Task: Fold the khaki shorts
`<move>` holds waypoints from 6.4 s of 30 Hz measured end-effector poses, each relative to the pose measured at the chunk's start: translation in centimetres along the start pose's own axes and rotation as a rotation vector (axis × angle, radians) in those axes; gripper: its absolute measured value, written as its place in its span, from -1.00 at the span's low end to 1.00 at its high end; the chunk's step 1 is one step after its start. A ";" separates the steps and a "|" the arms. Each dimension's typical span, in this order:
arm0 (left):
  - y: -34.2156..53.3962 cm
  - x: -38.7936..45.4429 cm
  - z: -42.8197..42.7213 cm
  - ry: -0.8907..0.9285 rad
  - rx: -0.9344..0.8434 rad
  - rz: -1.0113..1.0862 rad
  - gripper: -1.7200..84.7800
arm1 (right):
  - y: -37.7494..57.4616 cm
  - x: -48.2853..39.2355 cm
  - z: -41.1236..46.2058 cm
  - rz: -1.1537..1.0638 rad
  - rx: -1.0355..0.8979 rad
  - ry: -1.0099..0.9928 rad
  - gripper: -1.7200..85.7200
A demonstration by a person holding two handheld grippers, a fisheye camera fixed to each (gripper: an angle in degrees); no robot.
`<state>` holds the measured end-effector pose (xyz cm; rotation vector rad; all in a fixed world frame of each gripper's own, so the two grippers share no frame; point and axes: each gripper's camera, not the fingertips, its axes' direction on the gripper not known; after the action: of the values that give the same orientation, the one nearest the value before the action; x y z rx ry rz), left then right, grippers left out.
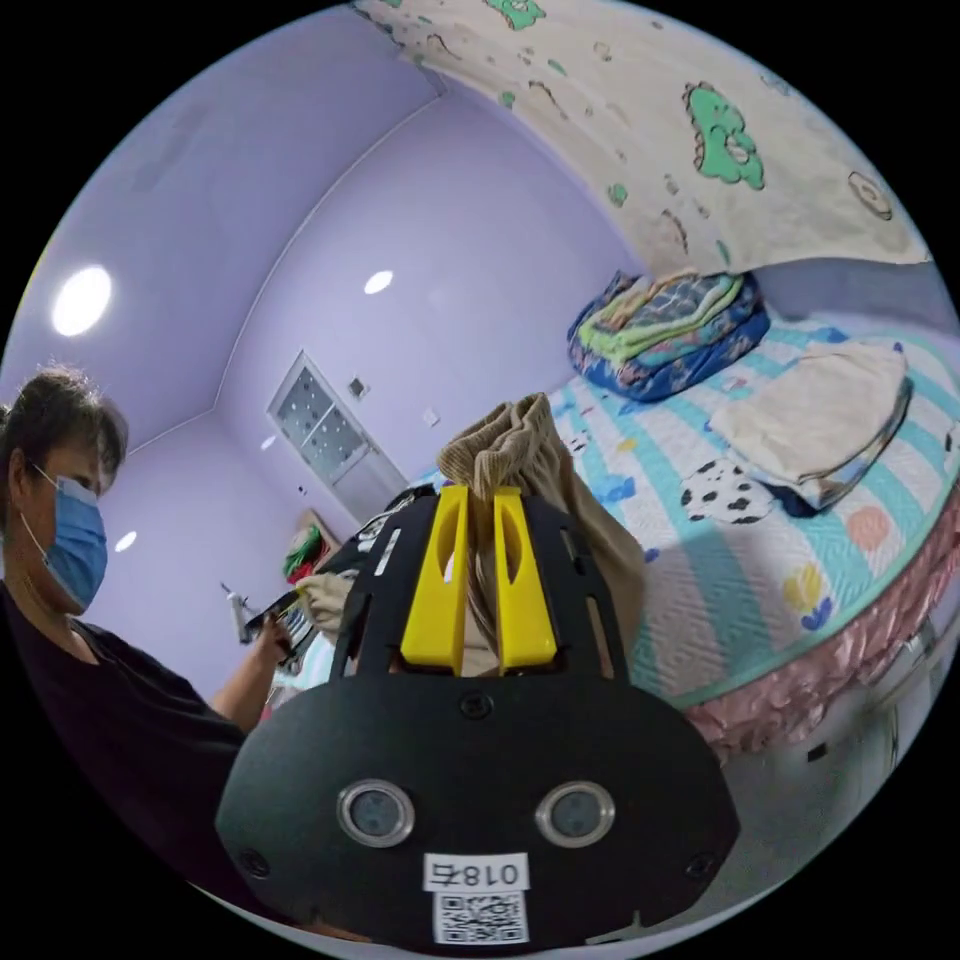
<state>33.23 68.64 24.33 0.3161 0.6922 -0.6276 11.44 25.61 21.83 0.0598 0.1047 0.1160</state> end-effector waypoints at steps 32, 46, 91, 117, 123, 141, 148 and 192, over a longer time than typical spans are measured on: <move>25.1 -15.7 -25.8 0.109 0.083 -0.451 -0.76 | 3.8 2.3 19.0 -0.557 -1.016 0.481 -0.74; 23.0 -15.6 -27.6 0.214 0.117 -0.360 -0.76 | -1.6 -5.5 -6.3 -0.561 -0.787 -0.012 -0.94; -1.2 -2.1 18.5 0.002 -0.757 -0.014 -0.66 | -10.6 24.3 -0.6 0.329 -0.440 0.600 -0.61; 0.6 11.1 20.4 -0.346 -0.597 0.324 -0.96 | -3.6 2.1 0.5 -0.226 -0.125 0.852 -0.82; -0.6 9.2 17.3 -0.317 -0.454 0.184 -0.72 | -2.0 0.5 1.5 -0.245 -0.142 0.836 -0.82; 0.4 7.1 12.4 -0.280 -0.314 0.055 -0.86 | 1.7 -2.5 5.0 -0.276 -0.111 0.826 -0.83; -1.4 8.0 4.9 -0.380 -0.018 0.040 -0.87 | -1.7 -3.5 7.1 -0.379 -0.040 0.808 -0.83; 9.5 -18.6 10.0 0.169 -0.308 -0.774 -0.89 | 14.0 19.2 -11.9 0.383 -0.427 0.463 -0.82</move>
<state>33.09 79.27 44.87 -0.2097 1.0690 -1.2166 27.50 42.45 8.97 -0.3780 0.5286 0.5317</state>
